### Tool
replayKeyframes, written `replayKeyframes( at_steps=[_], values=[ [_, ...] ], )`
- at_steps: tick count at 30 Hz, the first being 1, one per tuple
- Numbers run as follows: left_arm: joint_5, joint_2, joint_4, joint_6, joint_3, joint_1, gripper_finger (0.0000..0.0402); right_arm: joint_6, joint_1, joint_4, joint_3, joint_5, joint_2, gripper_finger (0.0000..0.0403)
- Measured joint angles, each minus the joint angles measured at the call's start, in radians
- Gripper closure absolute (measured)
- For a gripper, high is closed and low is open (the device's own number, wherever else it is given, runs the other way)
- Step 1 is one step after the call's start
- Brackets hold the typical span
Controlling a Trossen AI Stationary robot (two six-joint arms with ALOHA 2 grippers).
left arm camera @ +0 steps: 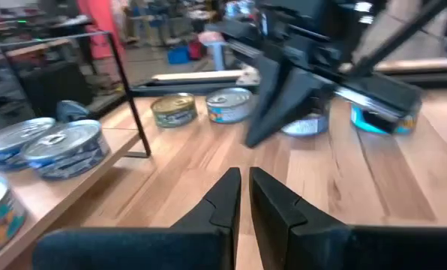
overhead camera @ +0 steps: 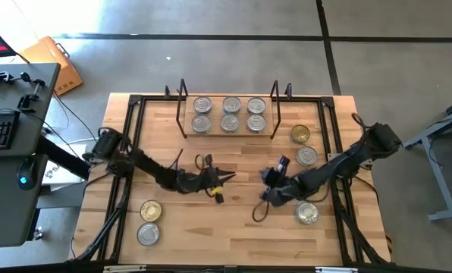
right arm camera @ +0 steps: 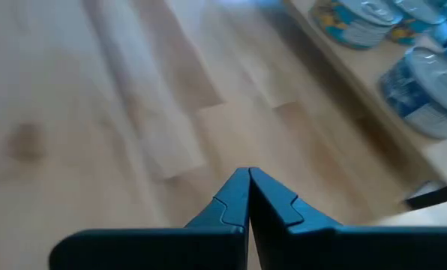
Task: Stack canned seafood by type on shelf
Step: Stack the light blue tuna can on top of the light blue tuna can on the shelf
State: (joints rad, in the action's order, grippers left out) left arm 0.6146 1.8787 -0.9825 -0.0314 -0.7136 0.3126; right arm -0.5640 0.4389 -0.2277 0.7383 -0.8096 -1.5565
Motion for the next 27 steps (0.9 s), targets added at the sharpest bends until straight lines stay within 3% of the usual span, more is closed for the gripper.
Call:
replayKeyframes(
  at_steps=[2,6,11,17,23,27],
  values=[
    [-0.052,-0.001,0.018,-0.03,0.0,-0.03,0.0379,0.053,-0.049,-0.002,0.0,0.006,0.001,0.0403],
    [-0.055,-0.002,0.03,-0.103,-0.001,-0.094,0.0379,0.131,-0.172,0.045,0.0,0.101,0.001,0.0396],
    [-0.078,-0.07,0.103,-0.132,0.037,-0.174,0.0379,0.328,-0.313,0.286,0.0,0.281,0.001,0.0365],
    [-0.07,-0.224,0.348,-0.11,0.117,-0.282,0.0379,0.466,-0.461,0.575,0.0,0.541,-0.053,0.0312],
    [-0.119,-0.304,0.326,-0.137,0.178,-0.338,0.0379,0.592,-0.529,0.815,0.0,0.722,-0.188,0.0277],
    [-0.139,-0.313,0.333,-0.194,0.178,-0.313,0.038,0.611,-0.531,0.949,0.0,0.741,-0.263,0.0273]
  ],
)
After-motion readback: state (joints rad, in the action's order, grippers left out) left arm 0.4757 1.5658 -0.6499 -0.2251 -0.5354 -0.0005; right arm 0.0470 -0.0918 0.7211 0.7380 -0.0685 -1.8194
